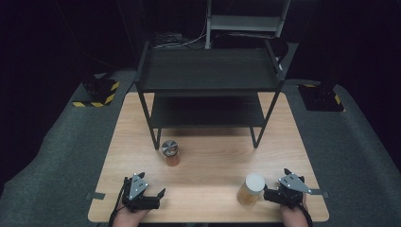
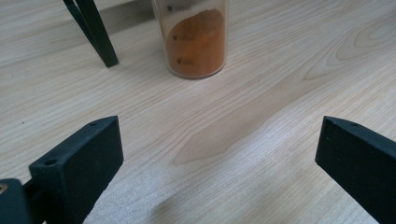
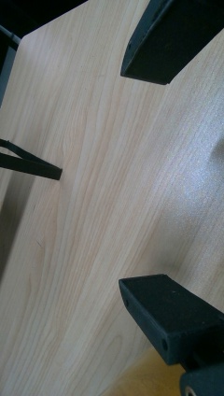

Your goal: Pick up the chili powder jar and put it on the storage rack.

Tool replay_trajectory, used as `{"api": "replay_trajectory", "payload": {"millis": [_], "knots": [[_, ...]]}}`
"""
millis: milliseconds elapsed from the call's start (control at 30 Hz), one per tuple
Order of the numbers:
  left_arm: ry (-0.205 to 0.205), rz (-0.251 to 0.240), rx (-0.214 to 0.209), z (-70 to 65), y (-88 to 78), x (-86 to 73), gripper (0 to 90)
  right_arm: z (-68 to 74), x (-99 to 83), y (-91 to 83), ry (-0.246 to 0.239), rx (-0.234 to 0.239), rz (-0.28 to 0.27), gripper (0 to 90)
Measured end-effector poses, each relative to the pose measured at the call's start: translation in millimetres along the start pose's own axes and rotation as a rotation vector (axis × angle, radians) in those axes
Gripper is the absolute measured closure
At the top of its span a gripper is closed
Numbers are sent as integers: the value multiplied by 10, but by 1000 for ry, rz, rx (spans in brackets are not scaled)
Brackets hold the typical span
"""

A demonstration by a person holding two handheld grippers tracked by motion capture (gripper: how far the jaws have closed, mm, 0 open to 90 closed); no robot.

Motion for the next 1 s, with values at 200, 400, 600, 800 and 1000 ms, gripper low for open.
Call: {"api": "replay_trajectory", "payload": {"millis": [200,400,600,800,1000], "knots": [[11,-19,-5,-1,-46,106,12,-3,-1,-2,9,-4,-2,6],[-17,-63,-29,-2,-107,255,11,-17,-6,-7,21,-2,-9,7],[-12,-94,-34,26,-147,387,10,-13,-6,-8,19,-2,-9,7],[-2,-100,-29,66,-117,477,10,-22,-7,-10,25,0,-10,7],[7,-106,-21,74,-76,558,10,-27,-8,-12,28,3,-13,6]]}}
Point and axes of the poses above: each handheld gripper's, and its own axes: y roughly forward along the jaws, x roughly out of its top, z roughly to its left, the point moved 10 cm from there along y, roughly forward along the jaws, and after that the axes turned 8 degrees about y, right-handed, at the moved point
